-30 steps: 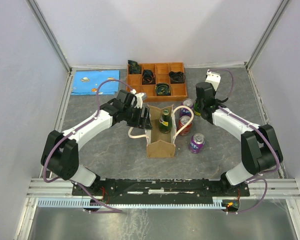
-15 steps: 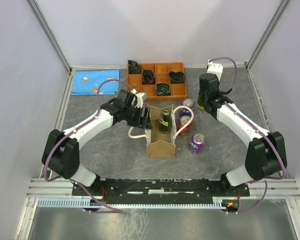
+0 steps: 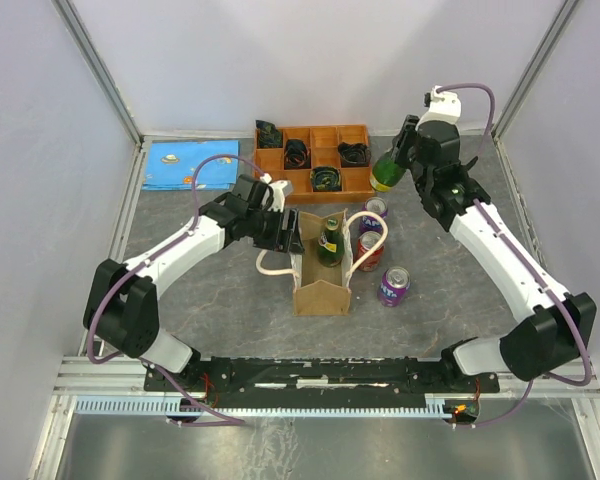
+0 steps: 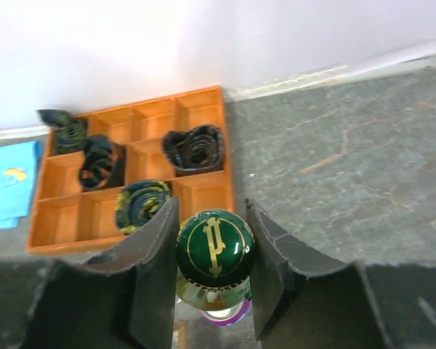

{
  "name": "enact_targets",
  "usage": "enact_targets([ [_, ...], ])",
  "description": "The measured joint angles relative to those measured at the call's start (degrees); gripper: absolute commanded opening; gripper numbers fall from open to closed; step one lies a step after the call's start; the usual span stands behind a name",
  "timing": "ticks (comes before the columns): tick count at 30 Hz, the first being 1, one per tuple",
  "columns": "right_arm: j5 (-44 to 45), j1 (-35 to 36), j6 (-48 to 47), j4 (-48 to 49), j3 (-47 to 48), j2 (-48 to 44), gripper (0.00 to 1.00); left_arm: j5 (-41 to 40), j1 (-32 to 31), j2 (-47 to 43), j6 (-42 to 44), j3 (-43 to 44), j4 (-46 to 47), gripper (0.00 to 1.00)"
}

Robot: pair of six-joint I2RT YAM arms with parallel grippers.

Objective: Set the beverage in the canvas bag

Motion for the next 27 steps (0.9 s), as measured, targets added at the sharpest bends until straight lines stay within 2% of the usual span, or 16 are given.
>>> enact_targets([
  [10, -7.5, 5.6, 3.3, -4.1, 2.6, -2.8, 0.0, -2.4, 3.7, -0.1, 0.0, 7.1, -2.1, 0.78],
  [21, -9.5, 19.1, 3.7, -5.5, 4.3, -2.7, 0.0, -2.9, 6.5, -0.3, 0.1, 6.2, -3.7, 0.75],
  [27, -9.6, 21.9, 4.3, -5.5, 4.2, -2.1, 0.0, -2.8, 8.3, -1.1, 0.9, 5.6, -5.4, 0.75],
])
